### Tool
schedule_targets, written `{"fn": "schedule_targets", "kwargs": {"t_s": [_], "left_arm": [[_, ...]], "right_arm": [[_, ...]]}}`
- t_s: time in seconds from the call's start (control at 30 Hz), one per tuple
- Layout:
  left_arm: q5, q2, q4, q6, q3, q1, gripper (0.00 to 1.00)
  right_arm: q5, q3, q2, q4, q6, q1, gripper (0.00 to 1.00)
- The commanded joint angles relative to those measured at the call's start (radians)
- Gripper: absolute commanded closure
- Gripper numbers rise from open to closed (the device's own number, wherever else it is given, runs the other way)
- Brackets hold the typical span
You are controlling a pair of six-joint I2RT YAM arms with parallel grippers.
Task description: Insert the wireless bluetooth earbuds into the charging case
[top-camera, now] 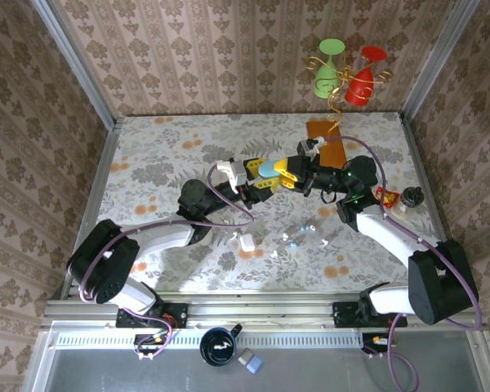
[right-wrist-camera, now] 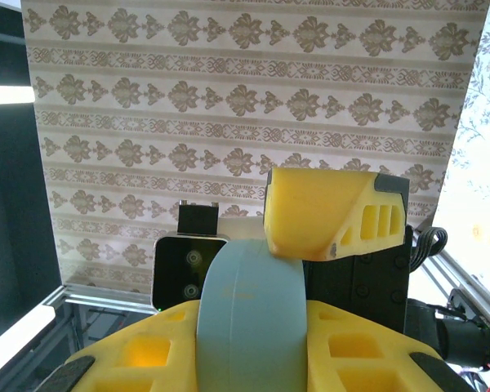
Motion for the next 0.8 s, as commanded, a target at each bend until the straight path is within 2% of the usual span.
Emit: {"fn": "schedule_targets", "kwargs": {"t_s": [0.0, 0.13, 0.23, 0.27, 0.33, 0.4, 0.47, 0.63, 0.77], "left_arm": [[0.019, 0.016, 0.03, 0.008, 0.026, -0.012, 0.58], [0.024, 0.018, 0.03, 0.005, 0.027, -0.012, 0.68], [0.023, 0.016, 0.03, 0.007, 0.026, -0.012, 0.69], [0.02, 0.015, 0.03, 0.008, 0.024, -0.012, 0.69], [0.016, 0.01, 0.029, 0.011, 0.021, -0.012, 0.69], [0.017, 0.0, 0.027, 0.008, 0.016, -0.007, 0.68], [0.019, -0.01, 0.025, -0.005, 0.006, 0.001, 0.68], [0.017, -0.038, 0.02, -0.034, -0.037, 0.034, 0.68], [0.039, -0.064, -0.005, -0.062, -0.064, 0.073, 0.68]], "right_arm": [[-0.007, 0.013, -0.017, 0.003, -0.002, -0.001, 1.0], [-0.007, 0.007, -0.014, 0.005, 0.001, -0.001, 1.0], [-0.007, 0.01, -0.015, 0.002, -0.003, -0.001, 1.0], [-0.005, 0.012, -0.016, -0.001, -0.009, -0.002, 0.96], [-0.004, 0.017, -0.028, -0.053, -0.049, -0.004, 0.77], [0.005, 0.027, -0.054, -0.182, -0.132, -0.009, 0.53], [0.015, 0.037, -0.083, -0.305, -0.216, -0.019, 0.39], [0.036, 0.085, -0.131, -0.587, -0.434, -0.061, 0.24], [0.129, 0.191, -0.179, -0.97, -0.868, -0.063, 0.14]]}}
